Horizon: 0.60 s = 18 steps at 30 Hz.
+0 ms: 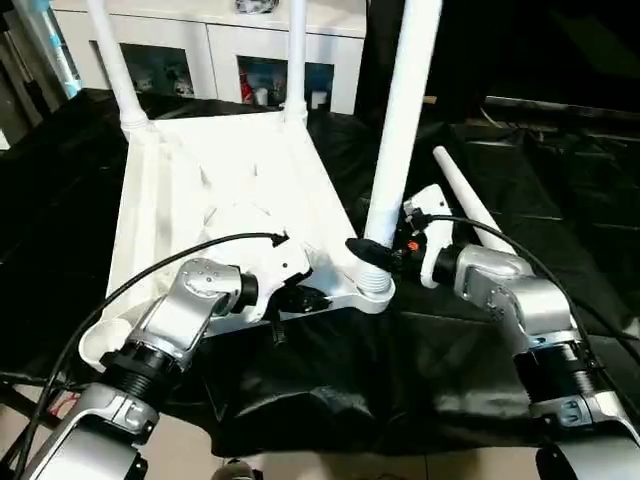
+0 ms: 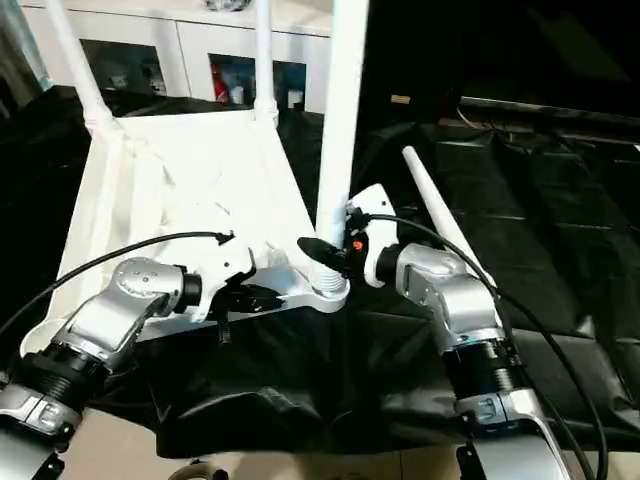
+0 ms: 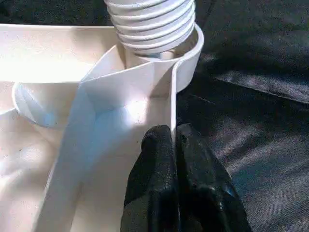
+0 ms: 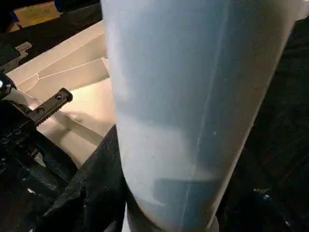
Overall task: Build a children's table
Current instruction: Insert table leg to table base
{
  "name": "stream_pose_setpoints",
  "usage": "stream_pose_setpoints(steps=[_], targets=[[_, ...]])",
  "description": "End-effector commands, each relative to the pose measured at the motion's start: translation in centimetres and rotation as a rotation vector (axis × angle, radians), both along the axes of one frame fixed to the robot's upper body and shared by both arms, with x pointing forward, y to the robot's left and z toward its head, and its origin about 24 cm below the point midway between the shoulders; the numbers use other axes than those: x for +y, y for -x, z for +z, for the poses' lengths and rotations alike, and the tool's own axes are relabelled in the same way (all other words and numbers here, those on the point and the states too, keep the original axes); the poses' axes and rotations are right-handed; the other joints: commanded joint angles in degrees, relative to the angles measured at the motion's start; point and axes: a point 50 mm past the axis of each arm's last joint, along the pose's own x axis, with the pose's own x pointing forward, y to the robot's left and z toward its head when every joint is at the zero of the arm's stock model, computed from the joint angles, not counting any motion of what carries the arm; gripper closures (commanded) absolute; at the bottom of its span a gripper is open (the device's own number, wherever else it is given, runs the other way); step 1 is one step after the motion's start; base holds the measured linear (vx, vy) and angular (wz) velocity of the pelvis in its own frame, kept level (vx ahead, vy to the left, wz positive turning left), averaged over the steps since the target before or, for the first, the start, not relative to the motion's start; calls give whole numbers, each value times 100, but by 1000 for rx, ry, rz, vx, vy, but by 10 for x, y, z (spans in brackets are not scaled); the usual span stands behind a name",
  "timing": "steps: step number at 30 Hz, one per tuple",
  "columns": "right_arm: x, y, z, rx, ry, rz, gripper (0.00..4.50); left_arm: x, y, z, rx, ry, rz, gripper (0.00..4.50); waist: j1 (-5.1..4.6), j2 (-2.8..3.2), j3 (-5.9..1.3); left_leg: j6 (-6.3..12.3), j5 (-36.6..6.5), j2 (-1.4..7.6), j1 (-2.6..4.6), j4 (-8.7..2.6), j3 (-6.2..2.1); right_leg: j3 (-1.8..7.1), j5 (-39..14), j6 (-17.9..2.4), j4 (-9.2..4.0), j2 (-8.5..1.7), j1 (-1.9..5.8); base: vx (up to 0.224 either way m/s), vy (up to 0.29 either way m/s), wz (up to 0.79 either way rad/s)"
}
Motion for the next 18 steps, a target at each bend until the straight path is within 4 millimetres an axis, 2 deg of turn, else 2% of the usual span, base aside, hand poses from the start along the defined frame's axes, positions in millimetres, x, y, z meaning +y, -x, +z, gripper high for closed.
stream_pose_setpoints(steps=[1,10,15,18], targets=[[-5,2,0,5,-5,-14,259,-2,-2,2,-16,4,-15,450,-5,-14,-389,-190,-1649,167,133,-419,-119,242,-1992,-881,-516,-435,189,0,0,0],[-5,4,6,-9,-22,-9,259,-1,-2,2,-18,1,-16,450,-6,-8,-385,-196,-1688,171,131,-424,-124,244,-2079,-839,-526,-439,178,0,0,0],[-5,3,3,-4,-20,-15,259,-1,-2,3,-20,-2,-22,450,-5,15,-382,-215,-1700,169,128,-427,-128,244,-2058,-855,-526,-438,178,0,0,0],[-4,3,-1,8,-26,-24,259,-1,-2,3,-20,-6,-25,450,-9,9,-381,-223,-1744,168,133,-427,-129,243,-2114,-850,-533,-441,174,0,0,0]])
